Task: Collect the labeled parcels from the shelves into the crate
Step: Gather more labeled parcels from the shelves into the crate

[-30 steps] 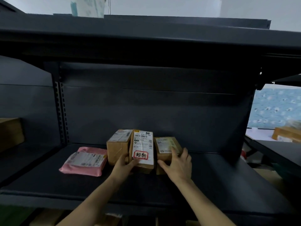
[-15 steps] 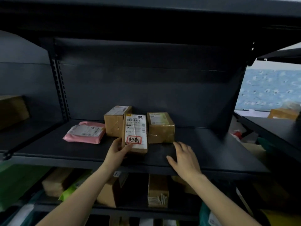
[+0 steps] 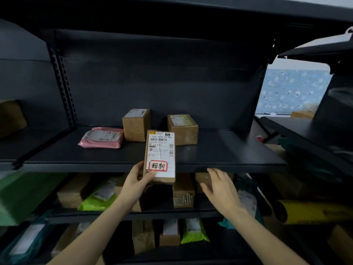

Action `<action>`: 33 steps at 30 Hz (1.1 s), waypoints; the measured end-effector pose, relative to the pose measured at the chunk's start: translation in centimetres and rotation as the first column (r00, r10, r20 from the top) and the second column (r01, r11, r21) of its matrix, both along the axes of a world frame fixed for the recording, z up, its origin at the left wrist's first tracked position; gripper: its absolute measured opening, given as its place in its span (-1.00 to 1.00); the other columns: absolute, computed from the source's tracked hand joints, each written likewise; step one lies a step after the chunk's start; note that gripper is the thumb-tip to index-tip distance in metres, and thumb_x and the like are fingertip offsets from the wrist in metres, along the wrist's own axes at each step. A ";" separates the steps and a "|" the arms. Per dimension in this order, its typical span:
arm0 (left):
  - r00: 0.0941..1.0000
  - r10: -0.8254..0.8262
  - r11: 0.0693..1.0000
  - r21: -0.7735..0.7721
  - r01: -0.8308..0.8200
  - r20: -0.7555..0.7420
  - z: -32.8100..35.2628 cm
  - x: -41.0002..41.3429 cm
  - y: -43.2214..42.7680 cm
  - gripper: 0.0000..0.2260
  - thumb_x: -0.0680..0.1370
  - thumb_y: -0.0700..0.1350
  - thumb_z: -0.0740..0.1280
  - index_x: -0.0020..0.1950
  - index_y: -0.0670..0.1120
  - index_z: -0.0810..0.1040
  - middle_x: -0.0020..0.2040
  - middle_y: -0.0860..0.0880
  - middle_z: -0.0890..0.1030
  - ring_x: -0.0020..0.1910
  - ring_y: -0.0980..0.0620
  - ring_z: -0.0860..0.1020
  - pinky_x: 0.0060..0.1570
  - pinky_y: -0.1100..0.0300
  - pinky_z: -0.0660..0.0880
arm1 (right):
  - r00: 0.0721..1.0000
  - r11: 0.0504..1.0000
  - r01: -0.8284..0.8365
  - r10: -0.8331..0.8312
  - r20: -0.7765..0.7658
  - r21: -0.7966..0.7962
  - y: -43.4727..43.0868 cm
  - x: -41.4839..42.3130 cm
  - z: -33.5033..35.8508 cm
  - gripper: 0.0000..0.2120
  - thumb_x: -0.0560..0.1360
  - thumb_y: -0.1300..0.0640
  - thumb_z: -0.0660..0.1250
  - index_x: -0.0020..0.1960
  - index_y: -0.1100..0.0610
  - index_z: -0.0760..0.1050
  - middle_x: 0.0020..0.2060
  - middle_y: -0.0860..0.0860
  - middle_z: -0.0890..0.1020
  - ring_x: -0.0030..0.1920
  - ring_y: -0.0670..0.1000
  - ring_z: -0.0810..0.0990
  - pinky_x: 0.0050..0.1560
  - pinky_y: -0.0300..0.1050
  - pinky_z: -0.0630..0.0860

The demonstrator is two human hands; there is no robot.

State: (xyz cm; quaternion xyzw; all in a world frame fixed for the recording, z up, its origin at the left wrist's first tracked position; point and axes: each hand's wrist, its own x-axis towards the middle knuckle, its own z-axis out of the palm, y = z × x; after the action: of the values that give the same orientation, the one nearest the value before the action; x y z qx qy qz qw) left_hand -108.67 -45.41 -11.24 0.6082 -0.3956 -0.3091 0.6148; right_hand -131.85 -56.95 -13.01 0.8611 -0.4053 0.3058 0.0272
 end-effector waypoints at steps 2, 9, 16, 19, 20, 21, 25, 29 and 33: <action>0.998 -0.056 0.998 0.017 0.057 -0.041 -1.2 -0.6 1.5 -0.44 0.46 -0.07 0.36 0.42 -0.10 0.28 0.24 -0.10 0.53 0.15 -0.02 0.55 0.10 0.03 0.54 | 0.999 0.999 0.034 -0.034 -0.013 0.025 1.5 -0.9 -1.2 -0.53 0.30 0.12 0.52 0.13 0.30 0.52 -0.03 0.20 0.62 -0.05 0.22 0.61 -0.03 0.05 0.59; 0.988 -0.138 0.986 0.085 0.144 -0.073 -4.7 -3.4 5.4 -0.50 0.49 -0.05 0.37 0.38 -0.07 0.31 0.14 0.01 0.57 0.08 0.09 0.56 -0.09 0.24 0.57 | 0.992 0.980 0.118 -0.111 -0.057 0.158 6.0 -4.2 -3.8 -0.52 0.49 0.06 0.33 0.32 0.27 0.38 0.22 0.18 0.51 0.23 0.19 0.46 0.24 0.04 0.42; 0.981 -0.167 0.964 0.192 0.183 -0.098 -7.1 -5.8 5.5 -0.50 0.52 -0.09 0.34 0.42 -0.09 0.29 0.20 -0.04 0.54 0.10 0.06 0.54 -0.09 0.25 0.50 | 0.981 0.954 0.191 -0.180 -0.067 0.230 6.5 -6.9 -4.6 -0.50 0.50 0.03 0.30 0.35 0.24 0.34 0.22 0.16 0.49 0.23 0.16 0.44 0.20 0.00 0.41; 0.973 -0.197 0.947 0.234 0.220 -0.120 -8.1 -7.0 4.6 -0.50 0.50 -0.07 0.36 0.41 -0.09 0.31 0.21 -0.05 0.56 0.11 0.02 0.56 0.02 0.15 0.53 | 0.972 0.940 0.230 -0.210 -0.103 0.252 5.7 -8.3 -5.3 -0.52 0.52 0.01 0.26 0.36 0.21 0.32 0.21 0.12 0.48 0.22 0.12 0.43 0.21 -0.05 0.38; 0.971 -0.207 0.941 0.246 0.232 -0.123 -8.5 -7.5 4.2 -0.52 0.50 -0.07 0.36 0.39 -0.08 0.33 0.20 -0.05 0.57 0.11 0.01 0.56 0.03 0.14 0.54 | 0.970 0.936 0.240 -0.218 -0.110 0.259 5.3 -8.7 -5.7 -0.52 0.52 0.01 0.26 0.36 0.20 0.32 0.21 0.12 0.47 0.22 0.12 0.42 0.21 -0.06 0.38; 0.969 -0.213 0.937 0.255 0.239 -0.125 -8.8 -8.0 3.8 -0.56 0.50 -0.07 0.36 0.36 -0.07 0.36 0.19 -0.05 0.58 0.10 0.01 0.57 0.02 0.14 0.53 | 0.967 0.930 0.250 -0.226 -0.117 0.271 4.9 -9.3 -6.1 -0.52 0.52 0.01 0.26 0.36 0.20 0.31 0.22 0.12 0.47 0.22 0.12 0.42 0.22 -0.06 0.37; 0.961 -0.238 0.920 0.286 0.270 -0.142 -10.1 -10.4 1.5 -0.63 0.51 -0.09 0.35 0.28 -0.01 0.35 0.14 -0.01 0.57 0.03 0.08 0.56 -0.11 0.24 0.51 | 0.958 0.915 0.284 -0.256 -0.130 0.286 2.7 -11.4 -8.2 -0.54 0.48 0.04 0.32 0.30 0.22 0.38 0.17 0.15 0.51 0.18 0.16 0.46 0.15 0.00 0.43; 0.956 -0.237 0.898 0.337 0.284 -0.174 -11.4 -12.7 -0.7 -0.60 0.51 -0.10 0.35 0.30 -0.01 0.31 0.11 0.02 0.55 0.04 0.08 0.55 -0.07 0.22 0.53 | 0.961 0.894 0.275 -0.252 -0.110 0.354 0.1 -13.1 -10.9 -0.53 0.43 0.10 0.39 0.28 0.23 0.40 0.14 0.16 0.52 0.13 0.16 0.49 0.08 0.02 0.49; 0.961 -0.186 0.890 0.380 0.252 -0.203 -12.7 -14.4 -3.3 -0.49 0.49 -0.08 0.37 0.40 -0.12 0.30 0.18 -0.08 0.57 0.11 -0.04 0.57 0.18 -0.01 0.51 | 0.959 0.914 0.270 -0.226 -0.174 0.304 -2.0 -14.6 -13.5 -0.45 0.28 0.13 0.53 0.22 0.21 0.49 0.10 0.17 0.58 0.05 0.19 0.58 -0.05 0.01 0.56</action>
State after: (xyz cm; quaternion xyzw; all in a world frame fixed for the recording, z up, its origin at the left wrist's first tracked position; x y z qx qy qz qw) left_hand -123.04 -48.70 -23.93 0.6460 -0.3387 -0.4994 0.4674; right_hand -146.46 -58.95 -26.48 0.8138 -0.5535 0.1702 -0.0488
